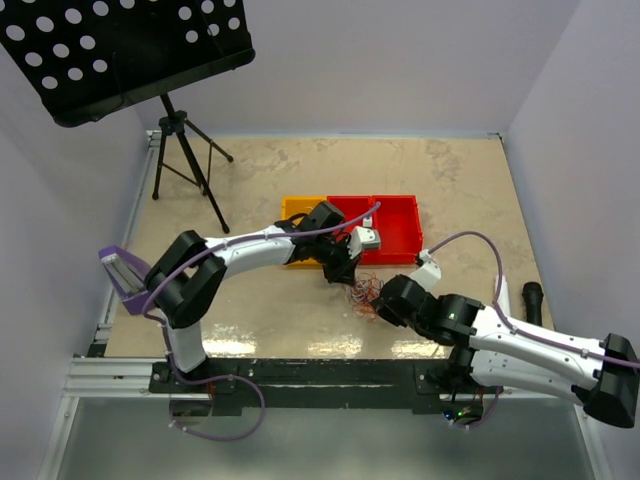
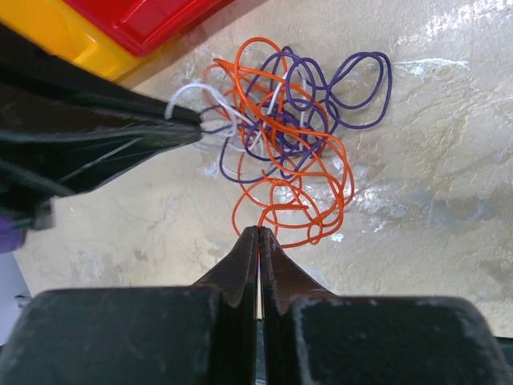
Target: Untangle the cables
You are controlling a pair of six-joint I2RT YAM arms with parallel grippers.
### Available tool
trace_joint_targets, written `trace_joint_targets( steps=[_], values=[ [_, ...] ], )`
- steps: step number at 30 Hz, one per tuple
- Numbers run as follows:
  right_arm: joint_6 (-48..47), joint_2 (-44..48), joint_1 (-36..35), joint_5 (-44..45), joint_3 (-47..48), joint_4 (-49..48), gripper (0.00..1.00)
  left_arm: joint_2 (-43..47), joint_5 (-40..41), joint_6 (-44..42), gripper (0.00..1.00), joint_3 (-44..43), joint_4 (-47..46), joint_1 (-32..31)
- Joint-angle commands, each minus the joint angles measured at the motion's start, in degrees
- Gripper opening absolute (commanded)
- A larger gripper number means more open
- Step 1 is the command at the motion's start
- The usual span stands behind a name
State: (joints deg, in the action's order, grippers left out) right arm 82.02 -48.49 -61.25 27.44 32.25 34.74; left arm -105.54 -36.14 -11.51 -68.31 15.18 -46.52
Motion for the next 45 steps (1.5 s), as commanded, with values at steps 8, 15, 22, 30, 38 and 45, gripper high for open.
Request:
trace_joint_targets(
  steps=[8,15,22,30,38,45],
  values=[
    [-0.54,-6.44,-0.36,5.25,0.79,-5.21,0.02,16.67,-0.77,-7.83,0.00,1.78,12.67,0.12],
    [-10.80,-5.22,-0.36,6.93,2.65,-14.77,0.43,23.35,-1.65,-10.11,0.00,1.34,18.48,0.20],
    [-27.08,-1.08,-0.36,-0.10,-2.98,-34.38,0.61,27.13,-1.91,-11.08,0.00,-1.20,21.20,0.47],
    [-29.64,-7.49,-0.45,-5.99,-6.14,-41.24,0.62,27.84,-1.48,-12.66,0.00,-1.38,22.96,0.47],
    [-24.98,2.86,-0.71,-5.47,-12.47,-39.58,0.60,29.42,5.28,-15.39,0.00,3.18,22.35,2.57],
    [-23.39,7.53,-0.62,-7.48,-15.81,-40.80,0.50,29.77,7.66,-15.47,0.00,4.24,21.47,3.81]
  ],
)
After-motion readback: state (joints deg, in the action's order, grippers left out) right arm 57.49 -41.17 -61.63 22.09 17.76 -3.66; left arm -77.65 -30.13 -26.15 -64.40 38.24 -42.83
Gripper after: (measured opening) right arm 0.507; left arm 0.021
